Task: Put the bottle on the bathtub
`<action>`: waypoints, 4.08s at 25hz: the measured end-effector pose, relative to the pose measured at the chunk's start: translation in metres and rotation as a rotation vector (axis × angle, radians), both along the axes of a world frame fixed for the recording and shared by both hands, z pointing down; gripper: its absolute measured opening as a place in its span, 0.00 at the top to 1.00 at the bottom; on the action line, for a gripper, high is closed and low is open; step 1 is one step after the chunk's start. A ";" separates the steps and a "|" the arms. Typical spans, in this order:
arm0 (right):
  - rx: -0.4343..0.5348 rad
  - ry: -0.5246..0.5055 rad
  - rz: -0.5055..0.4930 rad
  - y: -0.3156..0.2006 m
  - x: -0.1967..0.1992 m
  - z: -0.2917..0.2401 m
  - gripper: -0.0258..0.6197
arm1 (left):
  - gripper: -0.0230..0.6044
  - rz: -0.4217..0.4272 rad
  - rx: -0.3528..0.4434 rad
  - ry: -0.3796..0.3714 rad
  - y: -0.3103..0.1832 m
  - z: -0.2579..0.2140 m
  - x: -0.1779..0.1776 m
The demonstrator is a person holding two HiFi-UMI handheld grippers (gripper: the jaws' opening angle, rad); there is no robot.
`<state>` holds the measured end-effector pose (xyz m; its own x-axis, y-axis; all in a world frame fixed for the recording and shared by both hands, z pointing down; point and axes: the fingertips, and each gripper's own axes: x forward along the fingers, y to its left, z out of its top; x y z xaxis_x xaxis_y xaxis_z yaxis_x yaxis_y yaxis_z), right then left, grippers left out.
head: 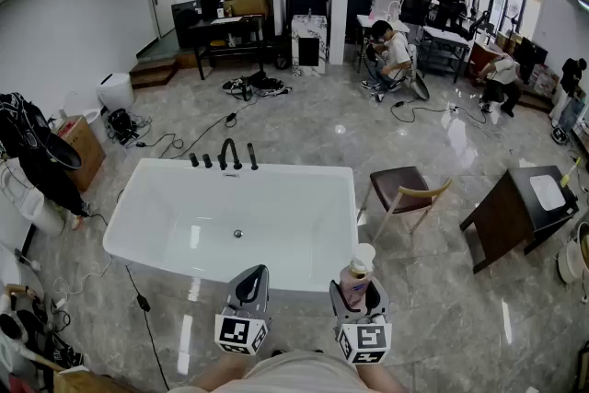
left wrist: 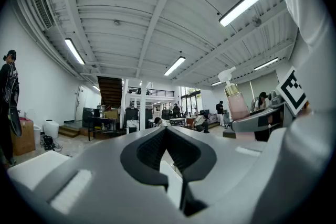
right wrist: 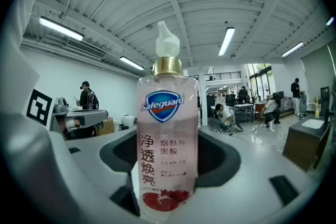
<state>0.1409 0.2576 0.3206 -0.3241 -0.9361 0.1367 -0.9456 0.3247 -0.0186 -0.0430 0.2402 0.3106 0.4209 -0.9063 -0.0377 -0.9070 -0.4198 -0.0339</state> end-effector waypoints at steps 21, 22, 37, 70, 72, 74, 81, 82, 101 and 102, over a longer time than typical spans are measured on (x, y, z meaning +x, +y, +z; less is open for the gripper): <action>-0.025 -0.039 0.031 0.006 0.006 0.002 0.48 | 0.95 0.020 -0.020 -0.004 0.006 0.004 0.002; -0.024 -0.039 0.031 0.006 0.008 0.002 0.48 | 0.95 0.022 -0.023 -0.002 0.005 0.005 0.003; -0.025 -0.051 -0.037 -0.004 0.043 0.007 0.48 | 0.95 0.031 -0.027 0.008 -0.015 0.008 0.051; -0.052 -0.017 0.058 -0.244 -0.082 0.029 0.48 | 0.95 0.109 -0.064 0.074 -0.260 0.042 -0.084; -0.055 -0.023 0.051 -0.252 -0.084 0.031 0.48 | 0.95 0.101 -0.061 0.076 -0.266 0.040 -0.085; -0.066 -0.027 0.039 -0.261 -0.087 0.032 0.48 | 0.95 0.085 -0.066 0.079 -0.271 0.037 -0.088; -0.071 -0.026 0.004 -0.294 -0.085 0.029 0.48 | 0.95 0.055 -0.097 0.074 -0.290 0.045 -0.086; -0.074 -0.024 0.001 -0.298 -0.083 0.031 0.48 | 0.95 0.052 -0.102 0.074 -0.293 0.048 -0.085; -0.174 -0.031 -0.041 -0.413 -0.086 0.207 0.48 | 0.95 -0.001 -0.191 0.029 -0.382 0.179 -0.080; -0.176 -0.031 -0.038 -0.419 -0.086 0.219 0.48 | 0.95 -0.003 -0.200 0.029 -0.386 0.190 -0.080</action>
<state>0.0547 -0.1617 0.5394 -0.3651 -0.8856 0.2870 -0.9309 0.3490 -0.1074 -0.1229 -0.1462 0.5007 0.4200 -0.8981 0.1306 -0.9074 -0.4133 0.0761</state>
